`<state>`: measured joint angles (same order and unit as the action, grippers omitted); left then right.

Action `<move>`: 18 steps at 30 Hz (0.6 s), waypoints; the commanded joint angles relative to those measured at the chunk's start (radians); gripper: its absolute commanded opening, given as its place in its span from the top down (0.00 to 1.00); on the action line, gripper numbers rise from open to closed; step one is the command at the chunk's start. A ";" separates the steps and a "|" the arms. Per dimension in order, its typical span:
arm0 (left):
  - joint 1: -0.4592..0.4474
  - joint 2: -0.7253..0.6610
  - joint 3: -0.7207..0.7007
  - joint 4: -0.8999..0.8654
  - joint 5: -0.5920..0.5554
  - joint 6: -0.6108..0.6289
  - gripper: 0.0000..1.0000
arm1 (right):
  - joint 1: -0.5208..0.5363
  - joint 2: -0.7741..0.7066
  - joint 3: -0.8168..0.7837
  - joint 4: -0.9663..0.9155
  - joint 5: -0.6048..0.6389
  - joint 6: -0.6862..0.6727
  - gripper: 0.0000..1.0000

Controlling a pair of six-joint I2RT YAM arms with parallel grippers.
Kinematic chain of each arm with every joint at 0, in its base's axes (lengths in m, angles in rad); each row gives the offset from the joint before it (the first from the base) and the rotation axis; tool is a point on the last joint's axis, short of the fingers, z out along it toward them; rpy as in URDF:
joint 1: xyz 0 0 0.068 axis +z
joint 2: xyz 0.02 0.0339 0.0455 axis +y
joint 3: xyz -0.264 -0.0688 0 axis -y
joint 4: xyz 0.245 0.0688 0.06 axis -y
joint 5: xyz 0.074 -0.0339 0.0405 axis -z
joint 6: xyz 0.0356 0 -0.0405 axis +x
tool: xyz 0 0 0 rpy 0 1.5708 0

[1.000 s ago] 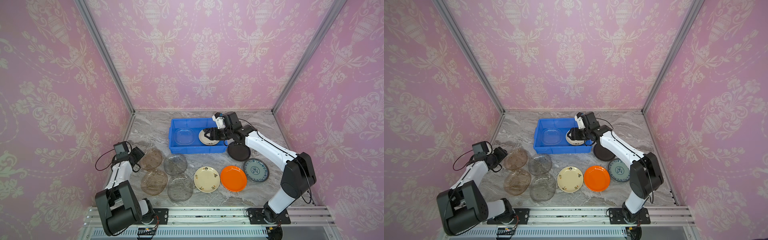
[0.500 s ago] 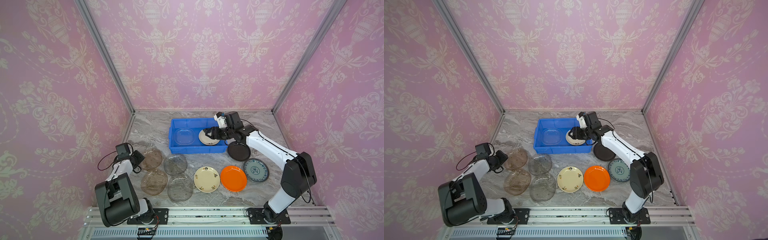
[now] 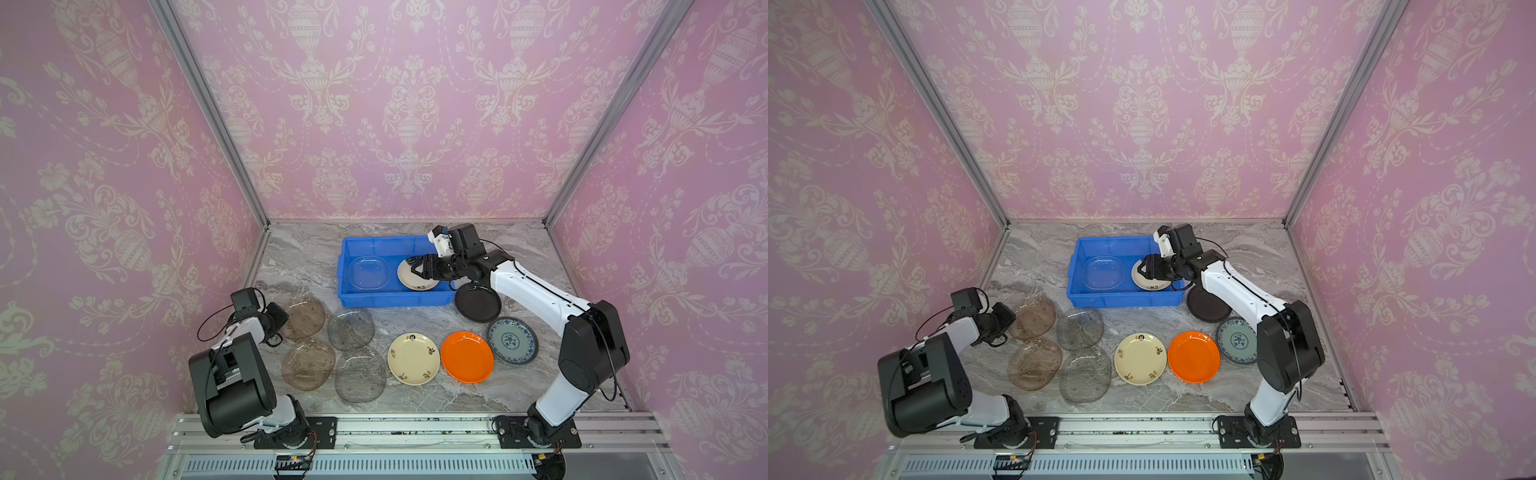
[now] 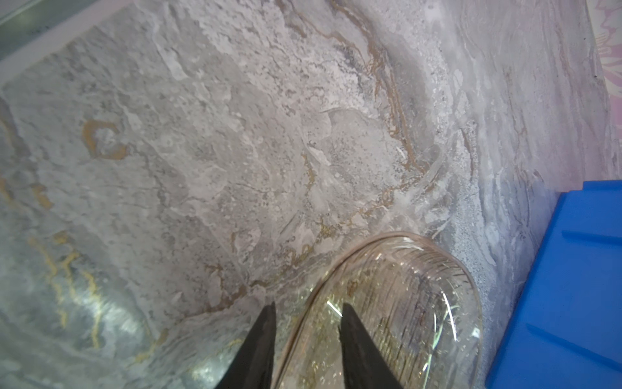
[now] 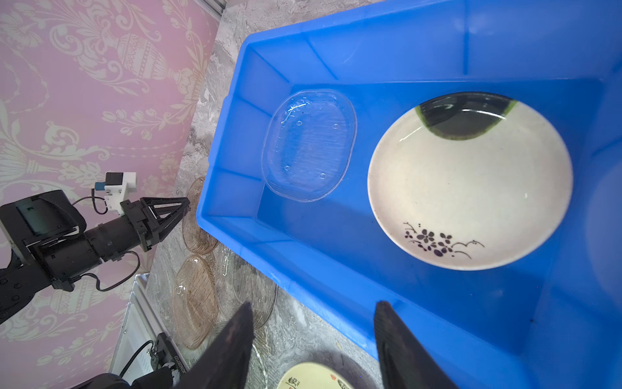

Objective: Place the plates into the plastic bin on the countertop
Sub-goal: Pick up the plate from the middle-left of the table.

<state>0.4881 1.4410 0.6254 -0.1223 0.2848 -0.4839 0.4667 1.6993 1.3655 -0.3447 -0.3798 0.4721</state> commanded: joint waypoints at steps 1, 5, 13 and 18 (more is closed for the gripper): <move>0.007 0.029 -0.004 0.001 0.036 0.018 0.67 | -0.009 0.013 0.004 0.010 -0.023 0.014 0.41; 0.007 0.054 0.000 0.004 0.032 0.018 0.70 | -0.013 0.020 0.007 0.012 -0.028 0.016 0.41; 0.010 0.071 -0.007 0.034 0.009 0.011 0.83 | -0.012 0.021 0.011 0.003 -0.020 0.014 0.41; 0.010 0.085 0.002 0.045 0.011 0.004 0.94 | -0.013 0.025 0.017 -0.003 -0.009 0.011 0.41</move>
<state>0.4896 1.5028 0.6273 -0.0605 0.3122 -0.4850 0.4583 1.7054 1.3659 -0.3450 -0.3939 0.4744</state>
